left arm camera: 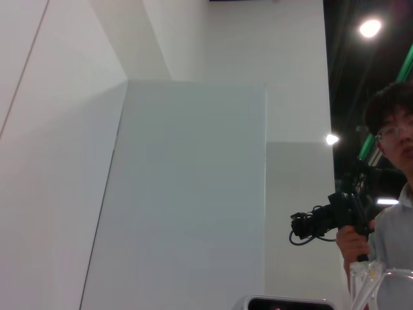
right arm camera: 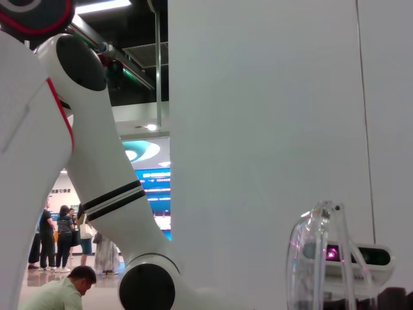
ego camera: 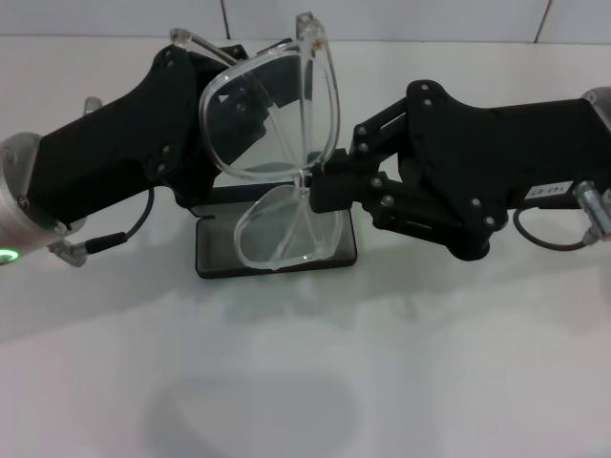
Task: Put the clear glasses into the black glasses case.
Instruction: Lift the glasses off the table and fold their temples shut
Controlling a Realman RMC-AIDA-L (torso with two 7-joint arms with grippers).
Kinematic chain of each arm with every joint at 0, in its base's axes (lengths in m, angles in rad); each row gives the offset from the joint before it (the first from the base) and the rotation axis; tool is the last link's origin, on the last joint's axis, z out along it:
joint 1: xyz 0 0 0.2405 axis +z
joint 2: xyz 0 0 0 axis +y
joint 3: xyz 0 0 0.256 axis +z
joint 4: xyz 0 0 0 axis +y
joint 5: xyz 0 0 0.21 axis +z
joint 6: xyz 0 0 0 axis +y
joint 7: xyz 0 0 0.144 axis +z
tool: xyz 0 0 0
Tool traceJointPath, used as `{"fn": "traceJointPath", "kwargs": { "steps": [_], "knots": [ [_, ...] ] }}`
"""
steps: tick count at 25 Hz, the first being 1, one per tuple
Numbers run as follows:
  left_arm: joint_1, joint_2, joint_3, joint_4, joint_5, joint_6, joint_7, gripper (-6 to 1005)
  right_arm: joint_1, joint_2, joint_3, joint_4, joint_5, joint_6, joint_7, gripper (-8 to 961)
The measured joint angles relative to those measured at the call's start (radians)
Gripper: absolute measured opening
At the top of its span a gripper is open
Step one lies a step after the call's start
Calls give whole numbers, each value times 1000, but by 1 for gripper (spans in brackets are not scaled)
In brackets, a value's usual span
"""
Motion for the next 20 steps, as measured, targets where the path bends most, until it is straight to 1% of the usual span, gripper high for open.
{"fn": "traceJointPath", "kwargs": {
  "steps": [12,20],
  "knots": [
    [5,0,-4,0,-2,0,2,77,0,0,1,0,0,16,24,60],
    [17,6,-31,-4,-39,-8,9,77,-5,0,6,-14,9,-53,19,60]
  ]
}}
